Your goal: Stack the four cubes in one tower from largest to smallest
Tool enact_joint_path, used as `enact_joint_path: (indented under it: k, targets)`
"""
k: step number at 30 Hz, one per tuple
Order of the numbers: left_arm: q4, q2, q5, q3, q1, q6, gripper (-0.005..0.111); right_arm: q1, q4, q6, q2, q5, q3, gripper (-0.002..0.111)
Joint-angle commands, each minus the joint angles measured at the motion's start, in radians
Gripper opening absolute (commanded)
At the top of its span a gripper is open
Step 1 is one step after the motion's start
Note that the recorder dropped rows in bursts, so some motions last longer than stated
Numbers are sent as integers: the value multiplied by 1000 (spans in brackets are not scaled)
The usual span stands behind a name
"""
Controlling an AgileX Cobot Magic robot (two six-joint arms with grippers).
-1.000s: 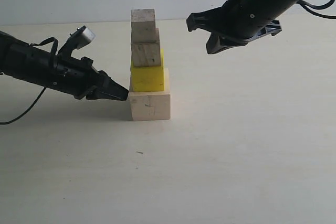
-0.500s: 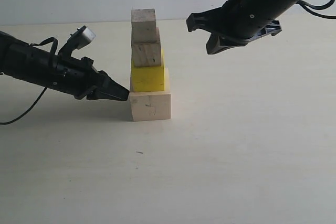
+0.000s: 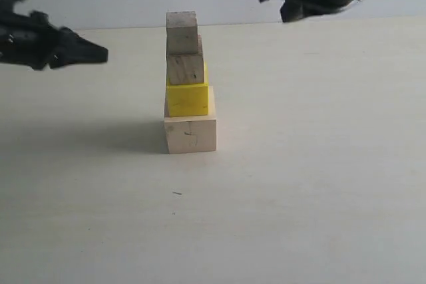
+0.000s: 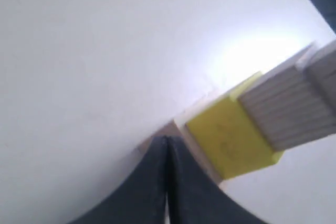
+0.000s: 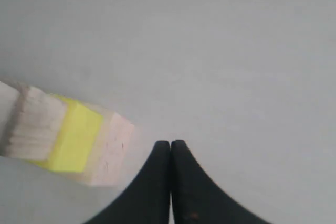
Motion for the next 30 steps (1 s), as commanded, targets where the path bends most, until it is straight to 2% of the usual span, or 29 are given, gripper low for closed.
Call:
enact_joint_path:
  k: [1,4,5,9,11,13,15,20,24,27,30]
  targets:
    - [-40,-301,-16,27,59,-15,0,-4,-6,25,-238,-243,66,0]
    - [-59,-625,-192,163,55,-15,0,-4,-10,-11,-502,-454,217,0]
    - [-64,-704,-235,199,55,-15,0,-4,-10,-27,-558,-475,253,0]
    - [-64,-1196,-584,389,55,-71,0,-4,-20,-145,-874,-508,428,0]
    - [-52,-1347,-643,432,55,-71,0,-4,-118,-143,-954,-497,459,0]
    - [-46,-1434,-643,458,55,-76,0,-4,-322,-122,-997,-471,459,0]
    - [-26,-1471,-657,479,55,-116,0,-4,-486,-55,-1033,-466,459,0]
    - [14,-1473,-663,528,55,-163,0,-4,-700,115,-1103,-450,459,0]
    - [14,-1473,-663,578,55,-181,0,-4,-868,286,-1187,-360,459,0]
    - [14,-1473,-656,611,55,-183,0,-4,-887,417,-1243,-258,459,0]
    - [14,-1473,-636,618,55,-183,0,-4,-865,467,-1290,-191,459,0]
